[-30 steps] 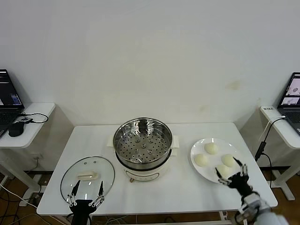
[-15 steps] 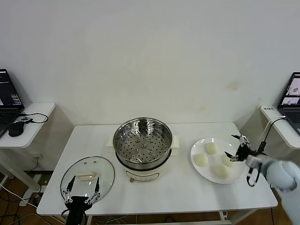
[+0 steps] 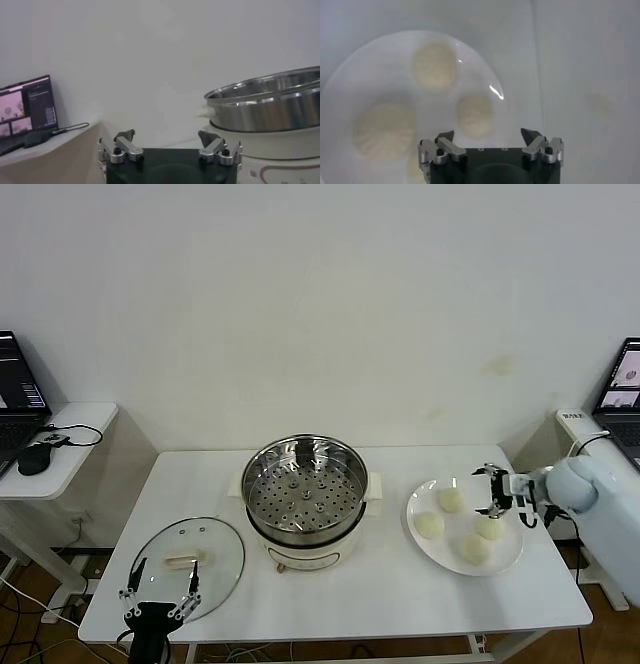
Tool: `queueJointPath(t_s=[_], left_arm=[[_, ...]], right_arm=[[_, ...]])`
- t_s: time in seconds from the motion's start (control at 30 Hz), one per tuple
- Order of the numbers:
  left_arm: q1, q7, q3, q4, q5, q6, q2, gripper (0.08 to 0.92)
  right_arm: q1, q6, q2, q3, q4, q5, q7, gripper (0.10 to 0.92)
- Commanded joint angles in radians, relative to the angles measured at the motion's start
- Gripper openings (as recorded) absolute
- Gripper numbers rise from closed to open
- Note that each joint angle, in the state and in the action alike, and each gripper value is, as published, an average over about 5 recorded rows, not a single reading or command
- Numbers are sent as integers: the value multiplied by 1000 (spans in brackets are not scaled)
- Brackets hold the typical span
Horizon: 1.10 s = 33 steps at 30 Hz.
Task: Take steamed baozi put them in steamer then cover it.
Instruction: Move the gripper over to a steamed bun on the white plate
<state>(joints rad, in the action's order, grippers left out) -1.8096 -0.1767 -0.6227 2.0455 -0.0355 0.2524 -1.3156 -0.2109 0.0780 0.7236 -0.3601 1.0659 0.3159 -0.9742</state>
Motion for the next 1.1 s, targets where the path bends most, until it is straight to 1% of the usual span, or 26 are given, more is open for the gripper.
queueJointPath(t_s=[0.03, 0.4, 0.73, 0.9, 1.1], left_arm=[[2, -1, -15, -6, -9, 8, 2, 823], [13, -4, -39, -35, -5, 18, 10, 823], [20, -5, -43, -48, -2, 23, 18, 823], [19, -7, -45, -49, -1, 29, 18, 823], [21, -10, -45, -51, -3, 37, 15, 823]], right_arm=[[203, 45, 136, -211, -257, 16, -105, 823], [209, 38, 279, -217, -388, 113, -94, 823], [182, 34, 299, -214, -407, 140, -83, 815], [180, 32, 308, -202, -427, 154, -72, 774], [182, 33, 327, -185, -458, 171, -56, 698]])
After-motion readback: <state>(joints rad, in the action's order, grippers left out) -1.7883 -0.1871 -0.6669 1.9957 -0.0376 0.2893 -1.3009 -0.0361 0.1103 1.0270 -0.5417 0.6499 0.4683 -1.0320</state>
